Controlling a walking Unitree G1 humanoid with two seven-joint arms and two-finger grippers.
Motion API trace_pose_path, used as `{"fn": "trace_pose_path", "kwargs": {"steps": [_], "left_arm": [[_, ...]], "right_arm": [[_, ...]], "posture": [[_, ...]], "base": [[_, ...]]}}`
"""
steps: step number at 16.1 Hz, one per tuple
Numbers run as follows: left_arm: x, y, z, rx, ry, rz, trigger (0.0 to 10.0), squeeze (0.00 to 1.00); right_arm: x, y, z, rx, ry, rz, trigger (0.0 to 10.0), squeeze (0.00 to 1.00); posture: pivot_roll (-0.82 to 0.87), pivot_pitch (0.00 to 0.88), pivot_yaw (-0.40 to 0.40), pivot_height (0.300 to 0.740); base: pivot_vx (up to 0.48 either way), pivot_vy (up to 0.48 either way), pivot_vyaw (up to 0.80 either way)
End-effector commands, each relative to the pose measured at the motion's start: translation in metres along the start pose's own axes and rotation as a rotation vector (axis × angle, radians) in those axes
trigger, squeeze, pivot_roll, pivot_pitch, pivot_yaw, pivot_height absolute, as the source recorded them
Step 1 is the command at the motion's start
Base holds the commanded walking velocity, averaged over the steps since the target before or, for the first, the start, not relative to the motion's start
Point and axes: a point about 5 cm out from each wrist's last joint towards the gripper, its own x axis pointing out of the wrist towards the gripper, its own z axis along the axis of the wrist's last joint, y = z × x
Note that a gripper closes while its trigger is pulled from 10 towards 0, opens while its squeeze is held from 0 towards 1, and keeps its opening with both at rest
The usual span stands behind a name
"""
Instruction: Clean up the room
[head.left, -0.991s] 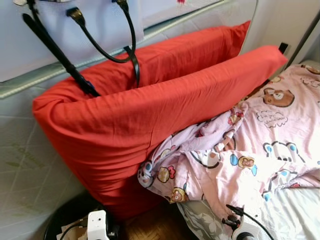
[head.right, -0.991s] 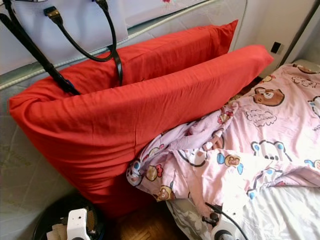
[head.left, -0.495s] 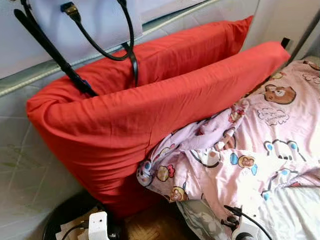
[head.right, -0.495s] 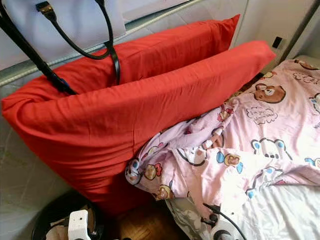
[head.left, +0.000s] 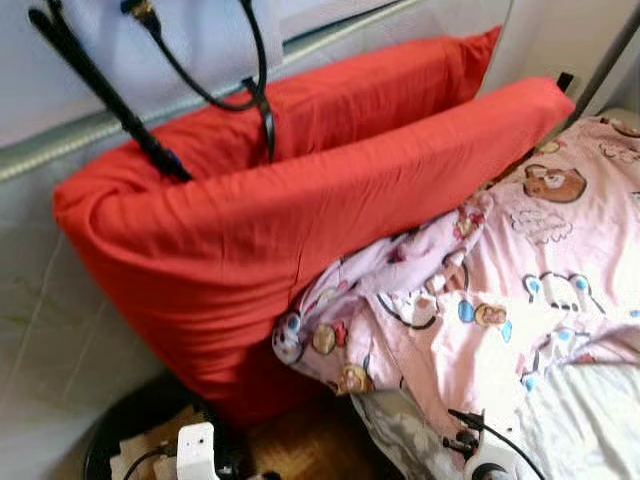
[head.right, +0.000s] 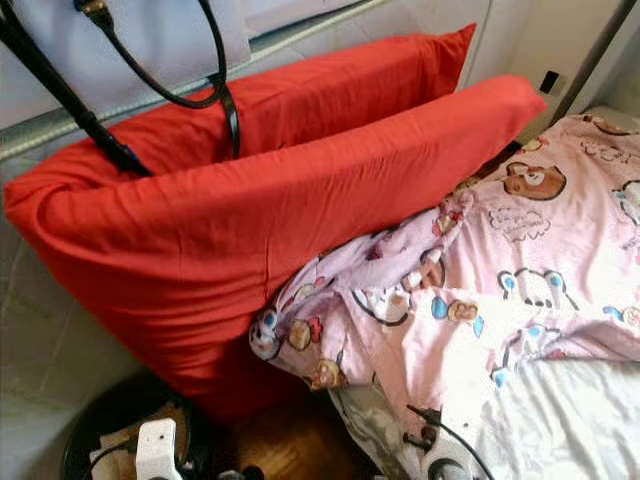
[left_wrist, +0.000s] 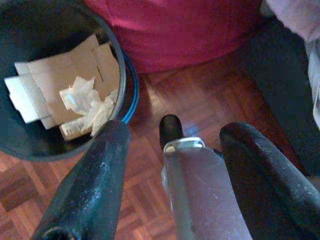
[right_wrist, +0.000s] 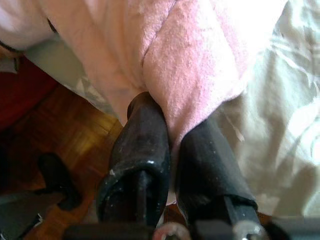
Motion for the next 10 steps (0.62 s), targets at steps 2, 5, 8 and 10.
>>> {"fn": "trace_pose_path", "kwargs": {"steps": [2, 5, 8, 10], "left_arm": [[-0.004, 0.005, -0.011, 0.001, 0.041, 0.016, 10.0, 0.0], [-0.004, 0.006, -0.011, 0.002, 0.043, 0.018, 10.0, 0.0], [-0.004, 0.006, -0.012, 0.002, 0.043, 0.018, 10.0, 0.0], [-0.004, 0.006, -0.012, 0.003, 0.043, 0.017, 10.0, 0.0]], "right_arm": [[-0.002, -0.001, -0.008, 0.0, 0.02, -0.01, 10.0, 0.0], [-0.001, -0.003, -0.003, 0.004, -0.007, -0.032, 10.0, 0.0], [0.0, -0.014, 0.012, 0.033, -0.081, -0.062, 10.0, 0.0], [0.001, -0.016, 0.02, 0.04, -0.118, -0.071, 10.0, 0.0]], "posture": [[-0.13, 0.159, 0.04, 0.74], [-0.12, 0.159, 0.04, 0.74], [-0.13, 0.158, 0.039, 0.74], [-0.13, 0.157, 0.038, 0.74]], "base": [[-0.319, 0.0, 0.0], [-0.325, 0.0, 0.0], [-0.328, 0.0, 0.0], [-0.326, 0.0, 0.0]]}}
